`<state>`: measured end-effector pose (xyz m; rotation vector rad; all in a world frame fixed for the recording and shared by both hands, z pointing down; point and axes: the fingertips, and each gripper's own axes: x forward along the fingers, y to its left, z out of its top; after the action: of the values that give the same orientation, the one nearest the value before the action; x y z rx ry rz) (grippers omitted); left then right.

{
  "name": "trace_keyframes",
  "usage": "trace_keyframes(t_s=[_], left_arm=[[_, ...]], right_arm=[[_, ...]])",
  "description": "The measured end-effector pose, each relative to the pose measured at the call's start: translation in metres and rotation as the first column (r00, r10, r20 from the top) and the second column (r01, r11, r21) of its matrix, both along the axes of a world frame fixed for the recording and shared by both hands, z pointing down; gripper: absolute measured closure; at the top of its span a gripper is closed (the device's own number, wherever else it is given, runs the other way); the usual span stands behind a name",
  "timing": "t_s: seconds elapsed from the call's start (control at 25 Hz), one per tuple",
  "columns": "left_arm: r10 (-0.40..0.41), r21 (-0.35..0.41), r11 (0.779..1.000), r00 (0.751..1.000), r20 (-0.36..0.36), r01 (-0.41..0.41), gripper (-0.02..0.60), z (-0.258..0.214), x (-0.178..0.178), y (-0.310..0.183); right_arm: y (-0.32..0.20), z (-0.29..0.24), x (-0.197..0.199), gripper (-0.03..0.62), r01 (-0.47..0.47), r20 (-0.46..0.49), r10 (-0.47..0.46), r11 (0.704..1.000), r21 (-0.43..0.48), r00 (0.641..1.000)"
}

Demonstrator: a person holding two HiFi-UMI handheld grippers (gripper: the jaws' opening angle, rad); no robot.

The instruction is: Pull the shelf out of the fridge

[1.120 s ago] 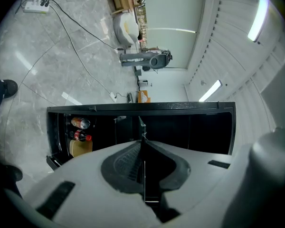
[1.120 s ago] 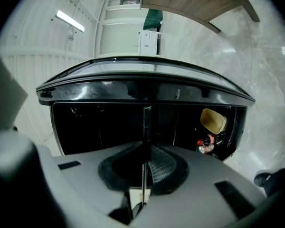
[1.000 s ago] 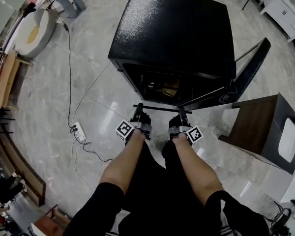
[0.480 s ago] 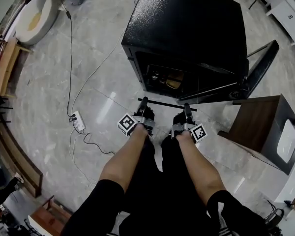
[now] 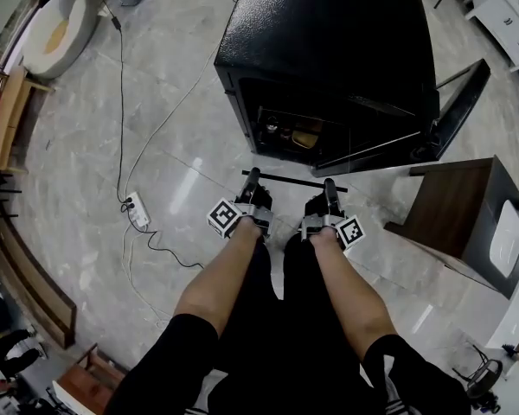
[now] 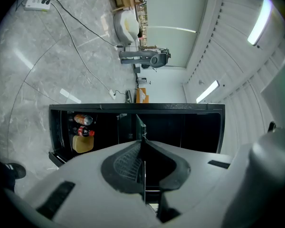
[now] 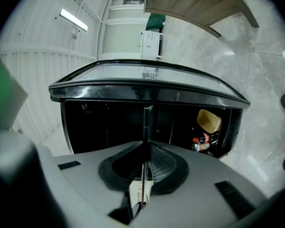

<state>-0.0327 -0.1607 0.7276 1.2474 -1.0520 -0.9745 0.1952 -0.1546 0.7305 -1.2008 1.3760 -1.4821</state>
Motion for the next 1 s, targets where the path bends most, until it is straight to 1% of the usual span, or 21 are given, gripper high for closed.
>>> trace_keyframes(t_s=[0.16, 0.28, 0.4, 0.6, 0.76, 0.8, 0.92, 1.0], left_arm=[[-0.004, -0.021, 1.000, 1.000, -0.004, 0.004, 0.546, 0.004, -0.001, 0.008], [-0.002, -0.005, 1.000, 1.000, -0.001, 0.002, 0.546, 0.000, -0.002, 0.012], [0.000, -0.009, 1.000, 1.000, 0.001, 0.000, 0.546, 0.000, -0.003, 0.017], [0.013, 0.019, 1.000, 1.000, -0.008, -0.013, 0.546, -0.007, -0.004, 0.022], [0.021, 0.017, 1.000, 1.000, -0.015, -0.021, 0.546, -0.010, -0.004, 0.032], [0.028, 0.021, 0.999, 1.000, -0.012, -0.027, 0.546, -0.012, -0.004, 0.035], [0.052, 0.066, 0.996, 0.999, -0.008, -0.051, 0.545, -0.027, -0.004, 0.042], [0.061, 0.078, 0.995, 0.998, -0.014, -0.060, 0.545, -0.034, -0.004, 0.049]], right_arm=[[0.005, -0.002, 0.000, 0.556, -0.005, -0.007, 0.005, 1.000, 0.003, 1.000], [0.010, -0.005, -0.001, 0.556, -0.009, -0.001, 0.009, 1.000, 0.006, 1.000], [0.015, -0.007, -0.002, 0.557, -0.014, 0.001, 0.014, 1.000, 0.014, 1.000], [0.021, -0.015, -0.004, 0.556, -0.012, -0.007, 0.012, 0.999, 0.034, 1.000], [0.030, -0.022, -0.004, 0.556, -0.010, -0.022, 0.011, 0.999, 0.047, 1.000], [0.034, -0.024, -0.004, 0.556, -0.010, -0.025, 0.011, 0.999, 0.050, 1.000], [0.046, -0.032, -0.006, 0.556, -0.012, -0.021, 0.014, 0.998, 0.056, 1.000], [0.056, -0.037, -0.006, 0.556, -0.010, -0.022, 0.011, 0.998, 0.061, 1.000]])
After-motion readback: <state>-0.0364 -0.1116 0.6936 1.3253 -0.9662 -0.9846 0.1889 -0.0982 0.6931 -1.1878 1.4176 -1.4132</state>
